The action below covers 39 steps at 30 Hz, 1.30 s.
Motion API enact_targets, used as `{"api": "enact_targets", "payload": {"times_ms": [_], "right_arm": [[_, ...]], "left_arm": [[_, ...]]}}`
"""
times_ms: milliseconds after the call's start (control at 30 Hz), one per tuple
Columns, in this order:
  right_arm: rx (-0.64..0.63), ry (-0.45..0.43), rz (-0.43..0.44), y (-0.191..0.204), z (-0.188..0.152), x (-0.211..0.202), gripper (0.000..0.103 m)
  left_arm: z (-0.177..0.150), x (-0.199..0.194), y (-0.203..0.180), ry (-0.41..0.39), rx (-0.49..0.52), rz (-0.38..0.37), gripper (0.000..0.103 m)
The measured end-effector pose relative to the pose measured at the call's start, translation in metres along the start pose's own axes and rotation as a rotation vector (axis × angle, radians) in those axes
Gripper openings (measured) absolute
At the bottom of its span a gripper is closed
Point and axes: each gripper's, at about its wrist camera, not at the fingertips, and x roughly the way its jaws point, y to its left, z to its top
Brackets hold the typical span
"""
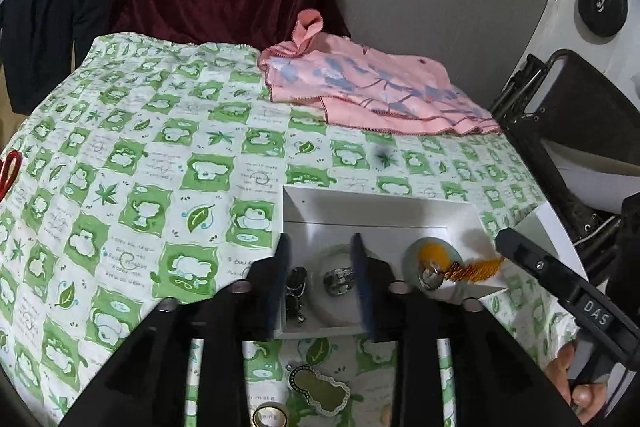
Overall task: Organize jewelry
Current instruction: 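Carry the bracelet with the left tool while the right tool carries the silver ring into the vivo box, then open both tools and move them back toward the loose jewelry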
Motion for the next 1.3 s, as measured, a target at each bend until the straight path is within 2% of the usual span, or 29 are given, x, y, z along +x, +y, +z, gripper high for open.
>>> {"api": "enact_targets", "payload": {"times_ms": [33,67,167,200,300,367,567,767,967,1167,1300], "right_arm": [[0.002,0.0,0.002,0.0,0.0,0.0,0.028],[0.006,-0.002,0.006,-0.001,-0.001,-0.001,0.03],[0.025,-0.013,0.004,-0.005,-0.003,-0.004,0.041],[0.029,-0.017,0.0,-0.006,-0.003,-0.005,0.044],[0.04,-0.046,-0.029,-0.01,-0.005,-0.011,0.061],[0.047,-0.069,-0.049,-0.013,-0.007,-0.015,0.073],[0.04,-0.062,-0.082,-0.017,-0.015,-0.019,0.088],[0.025,-0.081,-0.094,-0.009,-0.031,-0.031,0.096],[0.034,-0.065,-0.077,-0.005,-0.054,-0.041,0.096],[0.01,-0.008,-0.049,0.007,-0.072,-0.041,0.096],[-0.019,0.012,-0.084,0.011,-0.074,-0.036,0.096]], "left_arm": [[0.0,-0.003,0.0,-0.017,0.002,0.015,0.064],[0.0,-0.007,-0.001,-0.037,0.004,0.024,0.07],[0.0,-0.015,-0.001,-0.06,0.009,0.015,0.075],[0.0,-0.017,-0.001,-0.064,0.011,0.017,0.08],[-0.002,-0.017,0.001,-0.074,0.022,0.057,0.091],[-0.004,-0.014,0.005,-0.065,0.02,0.087,0.093],[-0.01,-0.009,0.019,-0.04,-0.001,0.156,0.093],[-0.025,-0.02,0.036,-0.04,-0.007,0.221,0.097],[-0.044,-0.034,0.063,-0.011,-0.062,0.269,0.097],[-0.063,-0.043,0.086,0.037,-0.107,0.286,0.097],[-0.07,-0.044,0.097,0.065,-0.135,0.283,0.097]]}}
